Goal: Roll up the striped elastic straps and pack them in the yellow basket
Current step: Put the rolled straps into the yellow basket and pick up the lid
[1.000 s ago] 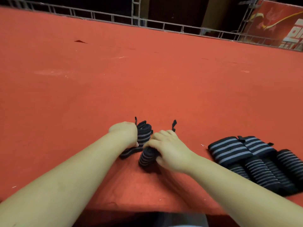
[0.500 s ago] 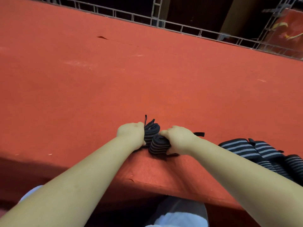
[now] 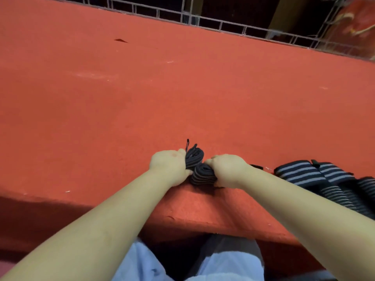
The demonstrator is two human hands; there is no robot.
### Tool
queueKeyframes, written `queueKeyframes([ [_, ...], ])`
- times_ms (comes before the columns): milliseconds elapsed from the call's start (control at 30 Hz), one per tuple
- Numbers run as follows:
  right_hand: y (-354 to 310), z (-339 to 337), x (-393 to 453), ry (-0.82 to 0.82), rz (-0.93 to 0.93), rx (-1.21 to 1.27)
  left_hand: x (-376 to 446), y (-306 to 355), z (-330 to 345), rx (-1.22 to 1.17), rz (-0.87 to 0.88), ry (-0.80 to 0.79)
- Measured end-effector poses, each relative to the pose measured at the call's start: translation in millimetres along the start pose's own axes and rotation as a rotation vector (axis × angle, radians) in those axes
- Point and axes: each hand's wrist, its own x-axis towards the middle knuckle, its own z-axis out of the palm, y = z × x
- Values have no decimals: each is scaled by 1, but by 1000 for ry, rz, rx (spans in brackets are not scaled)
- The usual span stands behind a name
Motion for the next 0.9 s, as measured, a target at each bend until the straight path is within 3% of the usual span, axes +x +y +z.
queueKeyframes([
  [200, -9, 7, -6, 76, 103, 51, 12, -11, 2, 33, 125, -35],
  [500, -17, 6, -33, 43, 212, 78, 12, -10, -2, 28, 223, -69],
  [900, 18, -48, -159, 30, 356, -120, -17, 76, -78, -52, 447, 78],
])
